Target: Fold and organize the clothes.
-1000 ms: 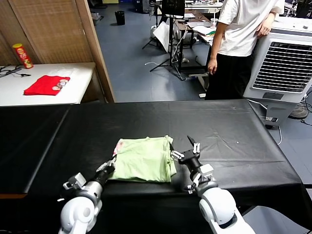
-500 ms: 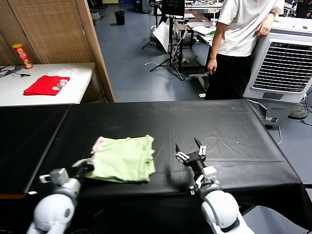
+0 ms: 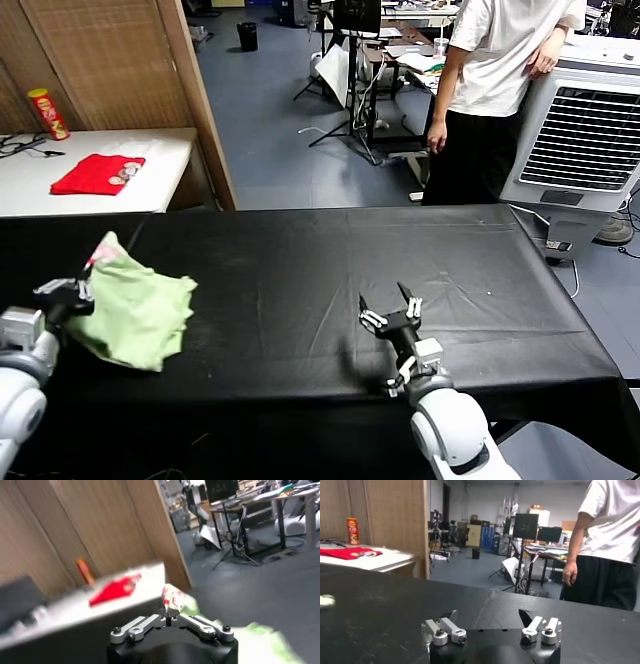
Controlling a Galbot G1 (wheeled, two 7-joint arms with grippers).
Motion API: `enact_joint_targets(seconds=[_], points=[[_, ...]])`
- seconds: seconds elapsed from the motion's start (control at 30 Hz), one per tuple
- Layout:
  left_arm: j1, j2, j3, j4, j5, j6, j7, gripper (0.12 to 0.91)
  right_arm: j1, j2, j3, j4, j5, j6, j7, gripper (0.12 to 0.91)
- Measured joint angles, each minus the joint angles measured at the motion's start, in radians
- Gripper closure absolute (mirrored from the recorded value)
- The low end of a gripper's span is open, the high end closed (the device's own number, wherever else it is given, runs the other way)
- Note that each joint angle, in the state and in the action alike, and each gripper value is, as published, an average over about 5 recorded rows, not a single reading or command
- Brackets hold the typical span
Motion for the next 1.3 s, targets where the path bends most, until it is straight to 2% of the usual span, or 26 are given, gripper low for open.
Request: enact_joint_targets(seconds=[0.13, 0.3, 0.47, 0.6, 0.67, 0.73, 0.87, 0.97, 1.03, 1.13, 1.3], points=[[-0.019, -0.079, 0.127, -0.046, -0.023, -0.023, -0.034, 0.900, -0.019, -0.010, 0.017, 0.011, 0.000, 0.003, -0.003, 0.227], [-0.055, -0.219, 0.345, -0.044, 0.020, -0.058, -0.055, 0.900, -0.032, -0.018, 0.034, 0.016, 0.004, 0.004, -0.005, 0.227], [-0.110, -0.374, 0.526, 0.003, 0.094, -0.087, -0.052, 0.900, -0.030, -0.026, 0.027, 0.014, 0.011, 0.001, -0.020, 0.227], [-0.138, -0.477, 0.611, 0.049, 0.133, -0.103, -0.024, 0.893, -0.021, -0.042, 0.014, 0.008, 0.037, -0.015, -0.039, 0.227], [-0.147, -0.511, 0.633, 0.064, 0.147, -0.110, -0.001, 0.863, -0.014, -0.051, 0.007, 0.005, 0.060, -0.032, -0.053, 0.227], [-0.153, -0.532, 0.647, 0.072, 0.159, -0.118, 0.021, 0.782, -0.008, -0.062, 0.001, 0.002, 0.086, -0.053, -0.073, 0.227], [-0.157, -0.546, 0.660, 0.074, 0.172, -0.145, 0.071, 0.565, 0.008, -0.078, -0.015, -0.007, 0.163, -0.103, -0.102, 0.227], [-0.157, -0.538, 0.650, 0.064, 0.163, -0.172, 0.106, 0.398, 0.030, -0.075, -0.034, -0.020, 0.249, -0.145, -0.100, 0.227], [-0.156, -0.526, 0.636, 0.054, 0.150, -0.183, 0.113, 0.303, 0.054, -0.066, -0.052, -0.035, 0.321, -0.177, -0.086, 0.227], [-0.149, -0.506, 0.609, 0.043, 0.136, -0.192, 0.110, 0.242, 0.101, -0.045, -0.090, -0.066, 0.440, -0.220, -0.060, 0.227], [-0.121, -0.480, 0.565, 0.039, 0.155, -0.220, 0.105, 0.233, 0.194, -0.002, -0.161, -0.146, 0.589, -0.235, -0.019, 0.227]])
